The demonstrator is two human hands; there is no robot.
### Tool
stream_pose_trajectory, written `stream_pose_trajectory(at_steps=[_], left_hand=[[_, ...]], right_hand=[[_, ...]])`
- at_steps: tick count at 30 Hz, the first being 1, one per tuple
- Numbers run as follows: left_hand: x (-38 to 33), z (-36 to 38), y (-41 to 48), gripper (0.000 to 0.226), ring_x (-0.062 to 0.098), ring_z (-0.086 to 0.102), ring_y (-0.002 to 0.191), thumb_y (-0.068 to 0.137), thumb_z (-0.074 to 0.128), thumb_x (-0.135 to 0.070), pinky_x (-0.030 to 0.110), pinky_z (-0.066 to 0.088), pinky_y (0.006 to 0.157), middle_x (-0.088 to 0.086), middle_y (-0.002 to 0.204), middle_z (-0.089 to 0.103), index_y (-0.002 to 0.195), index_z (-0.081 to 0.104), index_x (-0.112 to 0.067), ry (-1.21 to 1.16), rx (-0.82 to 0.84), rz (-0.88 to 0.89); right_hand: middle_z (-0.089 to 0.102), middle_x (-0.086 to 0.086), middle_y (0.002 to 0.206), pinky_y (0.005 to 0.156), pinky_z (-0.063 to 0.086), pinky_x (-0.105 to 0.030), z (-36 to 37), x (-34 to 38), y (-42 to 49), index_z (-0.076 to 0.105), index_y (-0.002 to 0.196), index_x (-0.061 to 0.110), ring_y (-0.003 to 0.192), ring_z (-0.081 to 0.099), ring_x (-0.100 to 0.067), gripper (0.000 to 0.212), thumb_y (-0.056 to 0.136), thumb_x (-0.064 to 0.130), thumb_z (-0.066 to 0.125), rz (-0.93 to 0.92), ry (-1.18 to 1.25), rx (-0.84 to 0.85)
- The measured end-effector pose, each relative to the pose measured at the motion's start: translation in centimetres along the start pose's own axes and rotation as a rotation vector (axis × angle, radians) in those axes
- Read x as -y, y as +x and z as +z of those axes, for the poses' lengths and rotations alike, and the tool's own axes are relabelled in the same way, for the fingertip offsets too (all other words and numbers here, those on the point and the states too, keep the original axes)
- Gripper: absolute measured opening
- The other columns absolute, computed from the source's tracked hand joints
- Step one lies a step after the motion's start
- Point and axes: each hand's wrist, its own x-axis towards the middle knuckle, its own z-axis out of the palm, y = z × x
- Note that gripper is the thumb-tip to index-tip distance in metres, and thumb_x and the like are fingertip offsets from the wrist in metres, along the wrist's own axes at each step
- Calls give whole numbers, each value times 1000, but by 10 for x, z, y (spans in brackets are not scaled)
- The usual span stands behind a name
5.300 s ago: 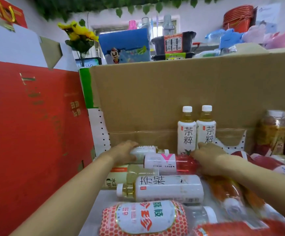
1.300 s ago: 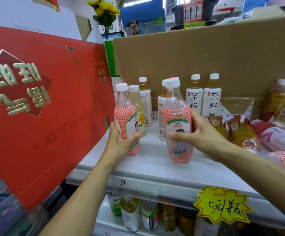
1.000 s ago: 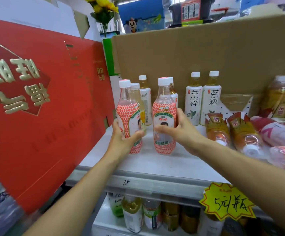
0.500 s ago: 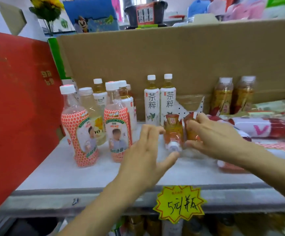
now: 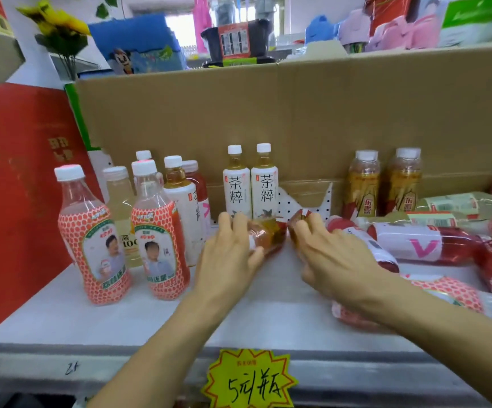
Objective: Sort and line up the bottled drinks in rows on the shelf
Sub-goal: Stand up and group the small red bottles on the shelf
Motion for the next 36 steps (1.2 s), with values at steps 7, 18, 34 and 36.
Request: stream_pose_trajectory(at_steps=[7, 18, 34, 36], left_hand=[[-11, -32, 51, 38, 29, 58, 106, 99, 55, -32, 40, 47, 92, 4, 123, 46, 133, 48, -19, 8, 19, 21], [-42, -30, 120, 45, 28, 53, 120, 101, 51, -31, 38, 41, 97, 4, 139, 47, 145, 44, -26, 123, 197, 60], [-59, 23, 153, 81, 27, 21, 150, 91, 51, 6, 45, 27, 120, 2, 166, 14, 158, 18, -26, 18, 259, -18], [-63, 29, 147, 80, 26, 15, 152, 94, 56, -3, 45, 19, 123, -1, 167, 10, 159, 14, -25, -46, 228, -63]], right_hand=[[46, -7, 102, 66, 48, -41, -37, -72, 40, 43, 106, 13, 78, 58, -32, 20, 97, 30, 45, 59, 260, -75], [68, -9, 113, 84, 55, -41, -27, -117, 140, 64, 118, 10, 87, 66, -25, 30, 100, 24, 46, 81, 402, 60], [61, 6, 128, 92, 50, -30, -16, -165, 42, 53, 136, 26, 108, 59, -10, 46, 94, 45, 57, -106, 594, 215], [62, 10, 124, 89, 50, -25, -20, -167, 21, 53, 135, 29, 104, 60, -4, 43, 95, 45, 57, -144, 627, 315]])
